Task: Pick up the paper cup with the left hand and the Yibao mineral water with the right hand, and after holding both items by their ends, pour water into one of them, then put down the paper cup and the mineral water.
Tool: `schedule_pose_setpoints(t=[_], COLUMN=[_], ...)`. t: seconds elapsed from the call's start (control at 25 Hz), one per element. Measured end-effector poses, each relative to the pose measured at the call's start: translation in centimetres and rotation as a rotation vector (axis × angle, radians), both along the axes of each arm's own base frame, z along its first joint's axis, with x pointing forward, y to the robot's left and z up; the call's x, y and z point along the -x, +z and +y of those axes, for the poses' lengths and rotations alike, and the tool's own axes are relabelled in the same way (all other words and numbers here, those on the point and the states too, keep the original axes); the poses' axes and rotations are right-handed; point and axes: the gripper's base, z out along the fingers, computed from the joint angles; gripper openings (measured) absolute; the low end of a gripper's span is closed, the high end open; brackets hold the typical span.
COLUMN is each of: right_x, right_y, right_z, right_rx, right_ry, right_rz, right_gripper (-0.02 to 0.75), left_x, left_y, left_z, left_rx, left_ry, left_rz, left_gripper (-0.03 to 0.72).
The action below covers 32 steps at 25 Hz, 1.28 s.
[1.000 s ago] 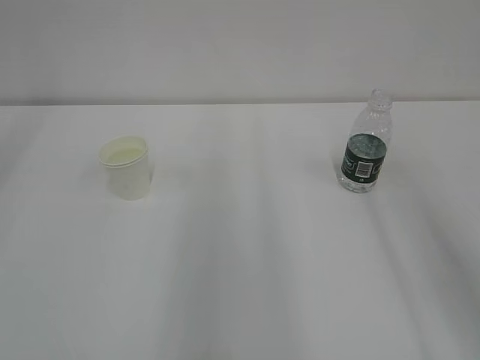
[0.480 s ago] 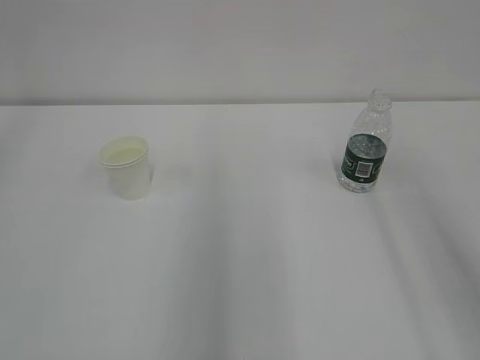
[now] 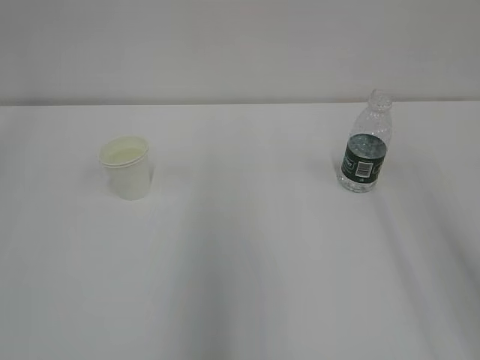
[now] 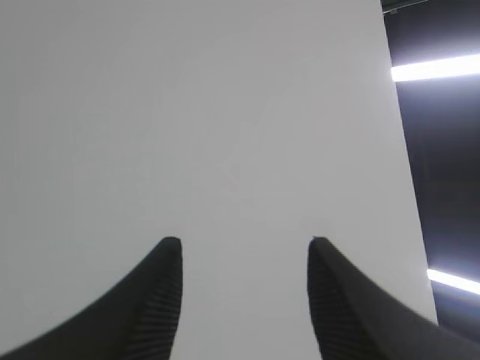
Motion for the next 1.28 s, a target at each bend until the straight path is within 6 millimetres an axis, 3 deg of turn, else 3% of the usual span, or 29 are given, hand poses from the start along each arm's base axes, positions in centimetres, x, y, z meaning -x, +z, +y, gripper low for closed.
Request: schedule_pose_setpoints(t=[0.44,0.84,1.28], right_x=[2.9,4.0,5.8], right_y=[0.8,1.2,3.4], right_z=[-0.5,-0.7,-1.1], right_rx=[0.005,0.005,0.014], right_ry=[-0.013,-0.022,-0.042], right_rz=[-0.012,0.014,0.024], right_gripper=[0.591,0.591,0.591], left_x=[4.0,7.9,10.8], left_y=[1.2,1.4,0.9], left_z=[-0.7,-1.3,-1.8], left_rx=[0.023,0.04,0.031], left_ry=[0.038,0.104,0.177], left_rz=[-0.003,0.063,0.131], left_gripper=[0.386,0.375,0.366])
